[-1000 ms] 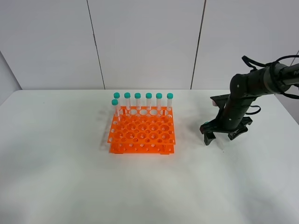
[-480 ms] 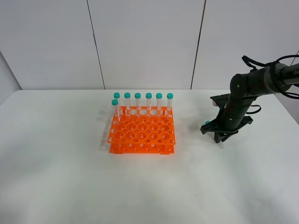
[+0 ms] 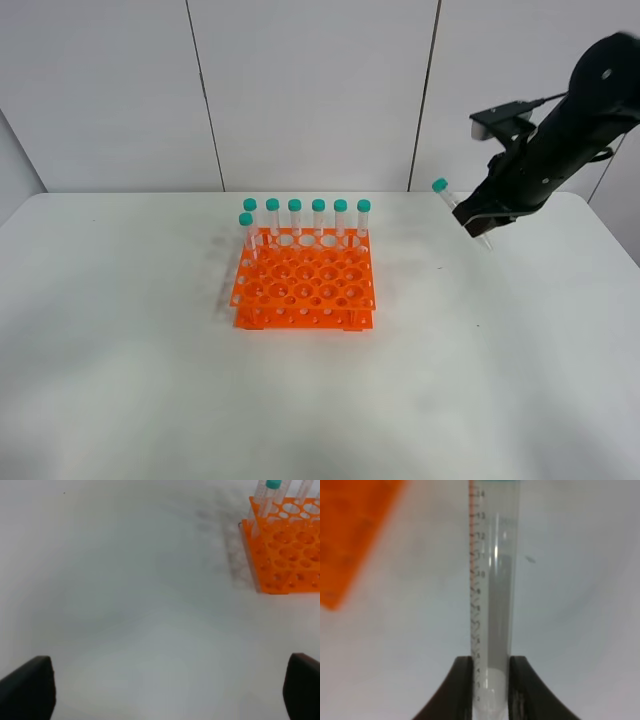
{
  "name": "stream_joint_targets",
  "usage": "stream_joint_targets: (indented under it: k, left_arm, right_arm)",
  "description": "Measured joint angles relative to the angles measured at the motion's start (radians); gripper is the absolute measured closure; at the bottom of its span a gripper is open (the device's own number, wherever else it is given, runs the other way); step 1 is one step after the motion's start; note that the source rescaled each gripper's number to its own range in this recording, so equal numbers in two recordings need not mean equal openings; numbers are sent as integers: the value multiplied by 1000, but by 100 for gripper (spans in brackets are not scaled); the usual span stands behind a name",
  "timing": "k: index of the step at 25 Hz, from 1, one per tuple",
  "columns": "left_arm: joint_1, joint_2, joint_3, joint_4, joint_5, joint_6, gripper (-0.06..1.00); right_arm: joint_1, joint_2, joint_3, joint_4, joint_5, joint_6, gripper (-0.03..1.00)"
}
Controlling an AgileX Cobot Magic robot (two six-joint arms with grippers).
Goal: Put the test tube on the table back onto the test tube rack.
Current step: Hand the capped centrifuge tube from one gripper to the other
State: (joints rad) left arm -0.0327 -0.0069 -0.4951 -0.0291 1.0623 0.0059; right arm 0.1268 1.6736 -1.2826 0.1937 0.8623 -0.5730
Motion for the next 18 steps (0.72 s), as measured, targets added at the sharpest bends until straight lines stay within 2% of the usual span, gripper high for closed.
stream_joint_targets:
  k: [2, 8, 11, 15, 18]
  left_arm:
    - [0, 0, 0, 0, 0, 0, -6]
    - [0, 0, 0, 0, 0, 0, -6]
    - [0, 0, 0, 0, 0, 0, -6]
    - [0, 0, 0, 0, 0, 0, -6]
    - [0, 0, 0, 0, 0, 0, -6]
  right_arm:
    - [0, -48, 0, 86, 34, -97, 94]
    - [26, -58, 0, 429, 139, -421, 94]
    - [97, -49, 0, 481, 144, -525, 94]
    - [191, -27, 0, 469, 134, -550, 94]
    - [227, 1, 0, 451, 112, -550, 94]
